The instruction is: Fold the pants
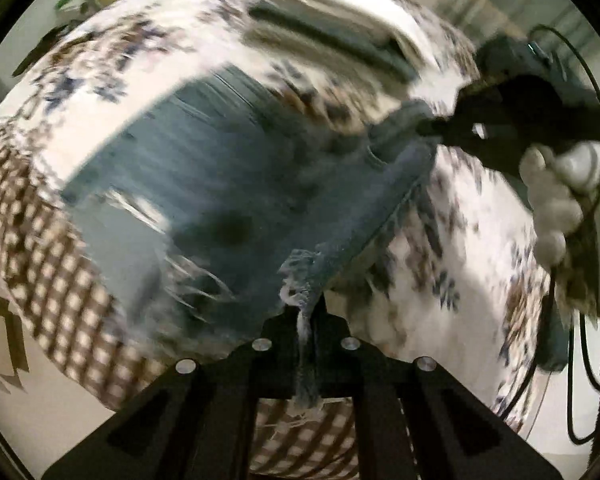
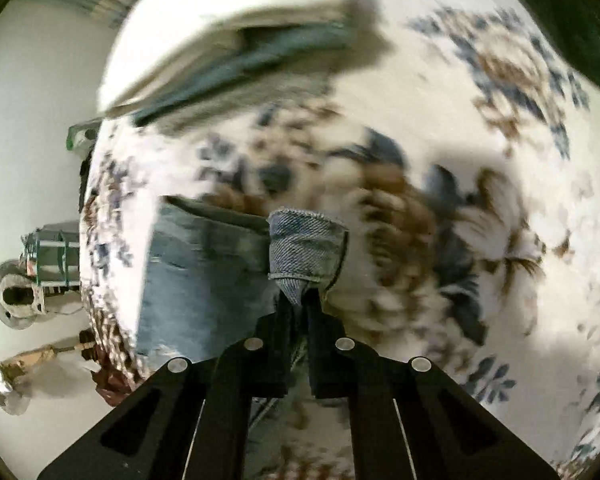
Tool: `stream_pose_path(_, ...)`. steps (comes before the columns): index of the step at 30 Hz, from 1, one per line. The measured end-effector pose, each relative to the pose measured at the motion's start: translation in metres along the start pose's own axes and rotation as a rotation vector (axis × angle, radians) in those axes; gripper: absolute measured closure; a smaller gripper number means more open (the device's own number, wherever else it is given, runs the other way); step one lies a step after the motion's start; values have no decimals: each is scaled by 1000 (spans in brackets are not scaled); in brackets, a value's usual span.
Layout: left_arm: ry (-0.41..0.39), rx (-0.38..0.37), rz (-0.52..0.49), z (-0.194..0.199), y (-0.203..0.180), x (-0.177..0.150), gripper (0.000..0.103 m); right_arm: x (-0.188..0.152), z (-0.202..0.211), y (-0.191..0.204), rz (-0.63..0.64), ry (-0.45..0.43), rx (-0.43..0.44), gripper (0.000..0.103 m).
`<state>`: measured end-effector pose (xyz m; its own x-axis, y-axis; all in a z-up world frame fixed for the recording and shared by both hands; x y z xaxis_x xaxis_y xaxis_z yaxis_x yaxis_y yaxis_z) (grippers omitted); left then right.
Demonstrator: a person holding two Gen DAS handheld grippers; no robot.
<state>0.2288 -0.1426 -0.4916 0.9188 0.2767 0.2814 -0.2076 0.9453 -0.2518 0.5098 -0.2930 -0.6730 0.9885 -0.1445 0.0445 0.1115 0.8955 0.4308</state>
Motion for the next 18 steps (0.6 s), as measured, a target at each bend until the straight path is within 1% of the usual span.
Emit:
stream_pose_path(2,-27,0,52,11,23,15,100,3,5,43,37,-9,-11,97)
stream_pose_path(3,-40,6,78,10,34,21,100,2,8,59,53,-10,-17,97)
stream_pose_path(5,-59,21,124,16,62,34,100,6,-1,108,98,-8,-36,97)
stream_pose_path(6,-68,32,144,17,78,41,100,8,-7,126,113,-3,-45,97)
stream_pose_path(8,-80,53,193,11,112,54,100,14,-27,162,142,8,-71,97)
stream_pose_path(11,-82,88,246,-7,158,61,100,18,-72,207,186,46,-126,97)
stream_pose_path(13,-61,93,291,-22,188,61,100,16,-107,227,220,85,-172,97)
stream_pose_path(15,-35,93,329,-43,213,59,100,12,-138,233,259,111,-229,97)
stream_pose_path(16,-24,88,341,-50,219,57,100,10,-151,235,276,120,-265,97)
stream_pose_path(18,5,70,369,-68,232,55,99,9,-171,236,286,131,-306,97)
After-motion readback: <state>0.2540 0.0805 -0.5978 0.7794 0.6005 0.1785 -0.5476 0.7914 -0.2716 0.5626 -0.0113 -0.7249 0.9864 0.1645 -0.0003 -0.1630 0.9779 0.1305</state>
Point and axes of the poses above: each gripper's, at about its wrist camera, not at the fingertips, and z roughly against the way its jaws point, y to its left, x to its top, the point moved 10 cm from there along -z, roughly the way its jaws point, and after that the axes turned 2 degrees about -z, right-handed, at the moved point
